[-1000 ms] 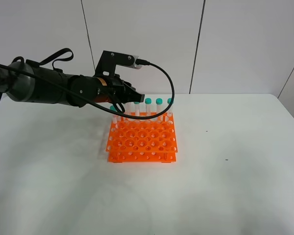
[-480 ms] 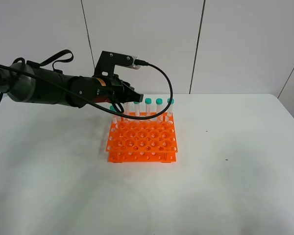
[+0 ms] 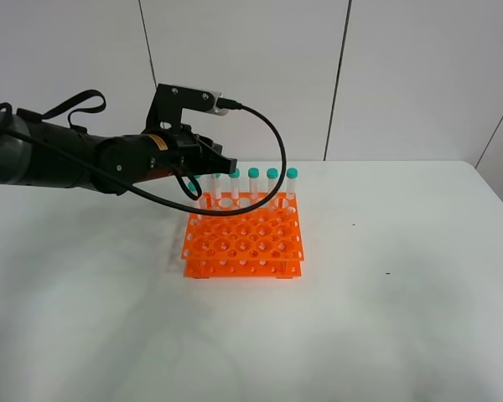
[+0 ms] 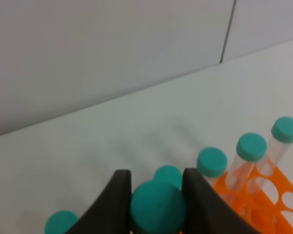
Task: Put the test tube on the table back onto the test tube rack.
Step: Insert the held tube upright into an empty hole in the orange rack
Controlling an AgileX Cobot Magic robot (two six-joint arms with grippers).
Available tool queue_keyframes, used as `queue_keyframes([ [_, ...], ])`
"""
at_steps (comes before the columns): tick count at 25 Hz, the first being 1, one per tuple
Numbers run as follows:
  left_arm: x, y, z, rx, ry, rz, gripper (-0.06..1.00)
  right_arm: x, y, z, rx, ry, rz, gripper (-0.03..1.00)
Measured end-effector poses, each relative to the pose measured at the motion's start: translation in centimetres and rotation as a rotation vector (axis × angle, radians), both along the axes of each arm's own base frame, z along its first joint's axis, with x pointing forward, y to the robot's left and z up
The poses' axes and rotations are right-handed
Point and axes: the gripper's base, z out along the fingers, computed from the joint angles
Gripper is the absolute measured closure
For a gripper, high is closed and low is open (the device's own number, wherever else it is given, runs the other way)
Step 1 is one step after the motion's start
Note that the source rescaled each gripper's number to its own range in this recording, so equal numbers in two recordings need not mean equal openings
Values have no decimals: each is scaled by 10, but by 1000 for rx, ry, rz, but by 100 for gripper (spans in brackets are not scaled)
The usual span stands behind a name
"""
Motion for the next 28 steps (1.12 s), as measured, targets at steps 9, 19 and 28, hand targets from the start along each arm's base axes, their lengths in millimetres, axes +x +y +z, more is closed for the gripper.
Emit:
queue_keyframes([
  [9,-1,-7,-8,5,9,-16,94,0,0,0,0,0,0,-3],
  [19,3,-8,-21,16,19,-14,94,0,0,0,0,0,0,-3],
  [28,5,-9,-32,39,16,-20,94,0,0,0,0,0,0,-3],
])
